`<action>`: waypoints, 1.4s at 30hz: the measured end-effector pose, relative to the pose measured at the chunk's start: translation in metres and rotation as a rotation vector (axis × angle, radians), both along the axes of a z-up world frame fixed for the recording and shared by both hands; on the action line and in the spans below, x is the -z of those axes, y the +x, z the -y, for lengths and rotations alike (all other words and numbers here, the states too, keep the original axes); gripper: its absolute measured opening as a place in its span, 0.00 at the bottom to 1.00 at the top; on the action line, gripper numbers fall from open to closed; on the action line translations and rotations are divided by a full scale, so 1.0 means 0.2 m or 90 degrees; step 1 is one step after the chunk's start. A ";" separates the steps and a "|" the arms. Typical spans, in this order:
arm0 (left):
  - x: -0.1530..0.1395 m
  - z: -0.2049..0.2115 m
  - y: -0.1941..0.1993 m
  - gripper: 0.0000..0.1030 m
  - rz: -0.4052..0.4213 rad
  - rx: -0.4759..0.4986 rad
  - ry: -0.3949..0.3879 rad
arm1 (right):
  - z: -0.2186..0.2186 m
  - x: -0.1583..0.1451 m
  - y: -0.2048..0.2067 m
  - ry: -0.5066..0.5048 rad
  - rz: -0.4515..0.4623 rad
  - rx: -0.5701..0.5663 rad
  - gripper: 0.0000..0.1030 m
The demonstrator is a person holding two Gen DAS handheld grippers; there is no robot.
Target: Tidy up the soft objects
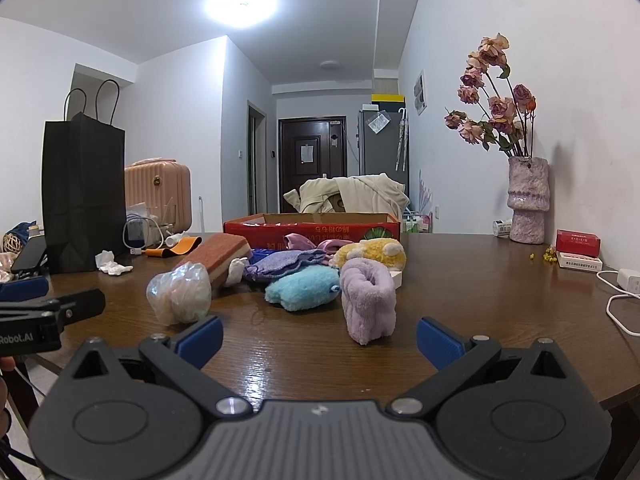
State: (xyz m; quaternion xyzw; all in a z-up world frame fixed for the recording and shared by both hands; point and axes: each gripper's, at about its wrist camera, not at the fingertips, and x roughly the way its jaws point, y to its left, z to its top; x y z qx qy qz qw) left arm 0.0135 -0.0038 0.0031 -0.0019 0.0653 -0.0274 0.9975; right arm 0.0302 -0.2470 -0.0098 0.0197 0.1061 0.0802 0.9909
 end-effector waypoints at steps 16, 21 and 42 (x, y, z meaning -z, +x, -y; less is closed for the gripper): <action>0.01 0.00 0.00 1.00 0.001 -0.001 0.003 | 0.00 0.00 0.00 0.001 -0.001 0.001 1.00; 0.01 0.00 0.00 1.00 0.002 0.000 0.004 | 0.00 0.00 0.00 0.002 -0.001 0.001 1.00; 0.00 0.00 -0.01 1.00 0.001 -0.002 0.006 | 0.01 0.00 0.01 0.005 -0.003 0.003 1.00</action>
